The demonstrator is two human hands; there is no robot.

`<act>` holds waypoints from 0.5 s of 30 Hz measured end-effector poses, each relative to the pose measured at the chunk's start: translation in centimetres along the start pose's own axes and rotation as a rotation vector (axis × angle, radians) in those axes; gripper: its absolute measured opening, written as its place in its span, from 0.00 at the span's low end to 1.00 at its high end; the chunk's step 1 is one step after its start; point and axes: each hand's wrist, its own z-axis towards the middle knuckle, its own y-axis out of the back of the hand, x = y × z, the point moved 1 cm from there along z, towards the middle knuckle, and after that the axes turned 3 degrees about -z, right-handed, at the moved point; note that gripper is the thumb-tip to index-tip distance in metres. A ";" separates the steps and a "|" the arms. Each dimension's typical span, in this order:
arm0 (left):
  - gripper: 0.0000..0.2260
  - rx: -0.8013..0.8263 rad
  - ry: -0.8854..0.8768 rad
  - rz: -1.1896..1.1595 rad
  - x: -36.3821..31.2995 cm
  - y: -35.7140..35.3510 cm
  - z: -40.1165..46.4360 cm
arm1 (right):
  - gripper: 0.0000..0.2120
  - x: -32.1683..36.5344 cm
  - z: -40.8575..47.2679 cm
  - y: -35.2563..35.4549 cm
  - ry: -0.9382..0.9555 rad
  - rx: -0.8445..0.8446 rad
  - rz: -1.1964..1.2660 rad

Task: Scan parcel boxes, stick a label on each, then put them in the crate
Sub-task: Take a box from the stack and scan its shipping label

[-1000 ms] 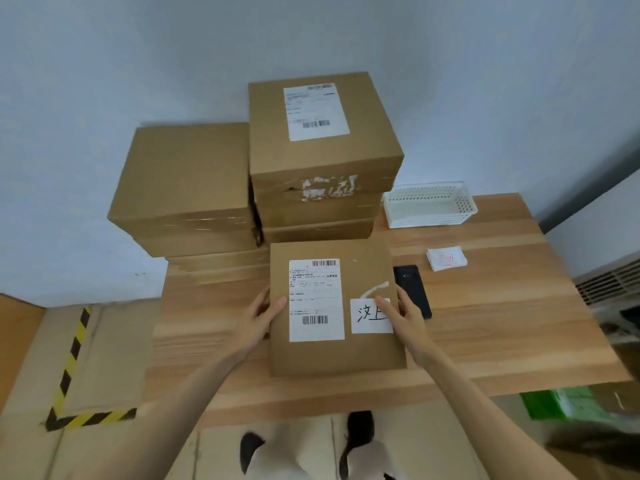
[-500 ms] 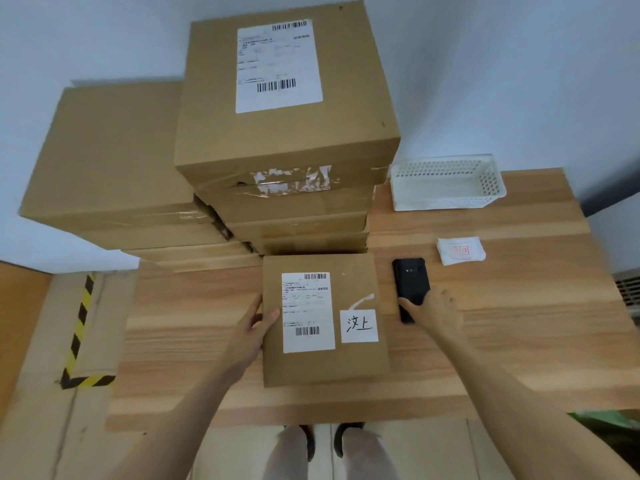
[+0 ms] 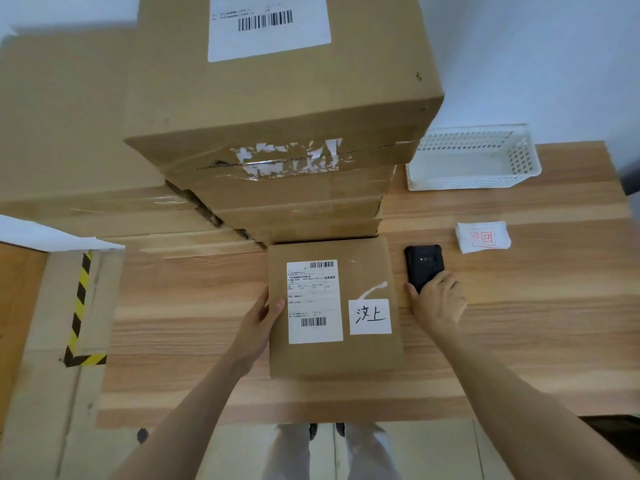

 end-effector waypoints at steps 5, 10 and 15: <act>0.19 0.002 -0.013 0.019 0.0 0.0 0.3 | 0.43 0.2 0.4 -0.4 0.043 -0.004 0.005; 0.20 0.011 -0.012 0.036 0.2 -0.2 0.4 | 0.33 -0.7 0.3 0.0 0.167 -0.050 -0.024; 0.20 0.003 -0.014 0.035 0.6 -0.3 0.4 | 0.30 -3.0 -0.3 0.8 0.023 0.194 0.791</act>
